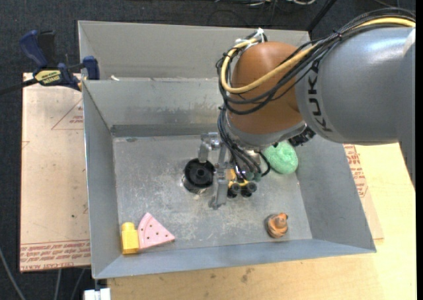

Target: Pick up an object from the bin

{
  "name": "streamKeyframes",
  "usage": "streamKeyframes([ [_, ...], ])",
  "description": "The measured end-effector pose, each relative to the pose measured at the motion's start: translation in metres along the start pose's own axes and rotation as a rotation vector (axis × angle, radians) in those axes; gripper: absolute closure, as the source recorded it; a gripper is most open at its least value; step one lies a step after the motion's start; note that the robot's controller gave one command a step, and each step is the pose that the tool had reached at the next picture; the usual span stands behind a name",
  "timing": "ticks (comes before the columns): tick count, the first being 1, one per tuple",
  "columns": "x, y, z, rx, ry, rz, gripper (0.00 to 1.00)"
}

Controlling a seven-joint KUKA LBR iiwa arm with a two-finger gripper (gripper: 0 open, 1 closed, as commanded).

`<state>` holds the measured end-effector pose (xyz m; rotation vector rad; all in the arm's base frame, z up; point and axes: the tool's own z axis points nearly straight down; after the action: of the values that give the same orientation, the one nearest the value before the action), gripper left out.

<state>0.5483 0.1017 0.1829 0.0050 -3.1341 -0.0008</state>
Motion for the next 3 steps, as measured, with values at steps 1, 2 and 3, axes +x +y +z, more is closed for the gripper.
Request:
streamKeyframes([
  [1, -0.002, 0.0, -0.005, -0.001, -0.008, 0.002, 0.0],
  [2, -0.003, 0.0, -0.004, -0.001, -0.009, 0.003, 0.0],
  [3, 0.005, -0.031, -0.021, 0.001, -0.012, -0.213, 1.0],
])
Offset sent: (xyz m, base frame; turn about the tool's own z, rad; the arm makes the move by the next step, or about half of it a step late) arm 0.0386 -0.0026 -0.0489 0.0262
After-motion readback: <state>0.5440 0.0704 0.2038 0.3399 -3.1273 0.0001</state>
